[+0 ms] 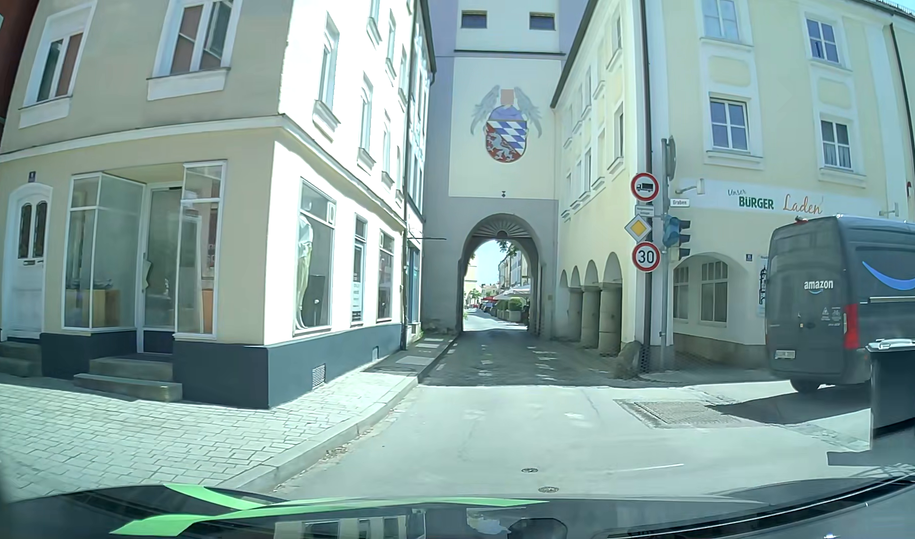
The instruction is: Follow the waypoints while adhering to traffic rules and regulations
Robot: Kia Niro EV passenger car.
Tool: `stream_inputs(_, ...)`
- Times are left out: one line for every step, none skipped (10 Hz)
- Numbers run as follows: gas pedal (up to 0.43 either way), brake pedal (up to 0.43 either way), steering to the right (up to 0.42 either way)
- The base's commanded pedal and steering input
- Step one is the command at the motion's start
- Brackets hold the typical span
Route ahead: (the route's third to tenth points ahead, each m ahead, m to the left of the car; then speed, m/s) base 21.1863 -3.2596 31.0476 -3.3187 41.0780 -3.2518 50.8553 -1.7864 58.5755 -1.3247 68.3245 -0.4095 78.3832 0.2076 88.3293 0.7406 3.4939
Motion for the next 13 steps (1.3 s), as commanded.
stream_inputs(0.13,0.0,0.165)
stream_inputs(0.13,0.0,0.133)
stream_inputs(0.13,0.0,0.107)
stream_inputs(0.13,0.0,0.084)
stream_inputs(0.13,0.0,0.059)
stream_inputs(0.13,0.0,0.045)
stream_inputs(0.13,0.0,0.029)
stream_inputs(0.13,0.0,0.012)
stream_inputs(0.13,0.0,0.006)
stream_inputs(0.138,0.0,0.003)
stream_inputs(0.138,0.0,0.0)
stream_inputs(0.138,0.0,-0.001)
stream_inputs(0.13,0.0,-0.001)
